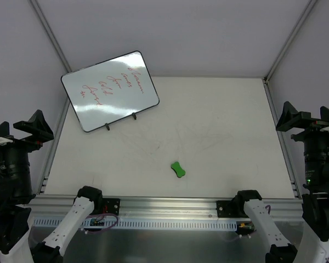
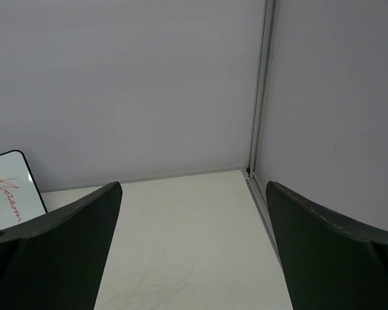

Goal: Erase the whiteboard

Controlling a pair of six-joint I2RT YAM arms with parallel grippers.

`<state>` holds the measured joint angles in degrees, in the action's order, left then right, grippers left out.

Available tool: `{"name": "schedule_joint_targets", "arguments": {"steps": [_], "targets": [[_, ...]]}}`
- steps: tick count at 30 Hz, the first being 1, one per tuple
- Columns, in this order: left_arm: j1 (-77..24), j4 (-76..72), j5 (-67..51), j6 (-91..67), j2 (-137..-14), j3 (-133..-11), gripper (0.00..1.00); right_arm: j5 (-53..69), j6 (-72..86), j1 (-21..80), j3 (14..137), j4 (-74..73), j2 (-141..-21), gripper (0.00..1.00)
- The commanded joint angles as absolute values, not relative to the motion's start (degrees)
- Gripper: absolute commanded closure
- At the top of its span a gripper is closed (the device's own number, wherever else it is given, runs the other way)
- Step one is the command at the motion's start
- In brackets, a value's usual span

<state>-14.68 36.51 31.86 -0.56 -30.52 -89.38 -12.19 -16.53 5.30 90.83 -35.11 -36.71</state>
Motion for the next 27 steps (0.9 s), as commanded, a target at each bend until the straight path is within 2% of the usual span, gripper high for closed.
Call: {"name": "schedule_joint_targets", "arguments": {"steps": [1, 9, 13, 18, 19, 22, 27], "targets": [[-15.03, 35.68, 32.69, 0.18, -30.58, -88.42, 0.01, -9.59, -15.74, 5.63, 90.53, -31.56, -36.65, 0.01], [-15.03, 36.74, 31.03, -10.09, -33.66, -80.78, 0.01, -6.24, -2.32, 5.71, 81.75, -31.46, -36.74, 0.01], [-15.03, 36.74, 24.55, -18.0, -38.31, -74.28, 0.01, -1.77, 1.57, 5.71, 73.14, -31.38, -36.39, 0.01], [-15.12, 36.74, 17.23, -30.2, -52.53, -68.47, 0.01, -0.62, 4.39, 5.71, 60.85, -31.73, -36.83, 0.01], [-15.12, 36.65, 16.7, -31.97, -54.73, -68.03, 0.01, 2.69, 4.66, 5.8, 59.34, -31.82, -36.83, 0.01], [-15.9, 36.48, 19.33, -37.34, -67.27, -68.37, 0.01, 5.18, 4.83, 5.71, 54.15, -31.73, -36.13, 0.01], [-16.44, 34.72, 26.35, -41.39, -79.87, -70.66, 0.01, 7.56, 4.84, 5.71, 50.1, -31.82, -33.93, 0.01]]}}
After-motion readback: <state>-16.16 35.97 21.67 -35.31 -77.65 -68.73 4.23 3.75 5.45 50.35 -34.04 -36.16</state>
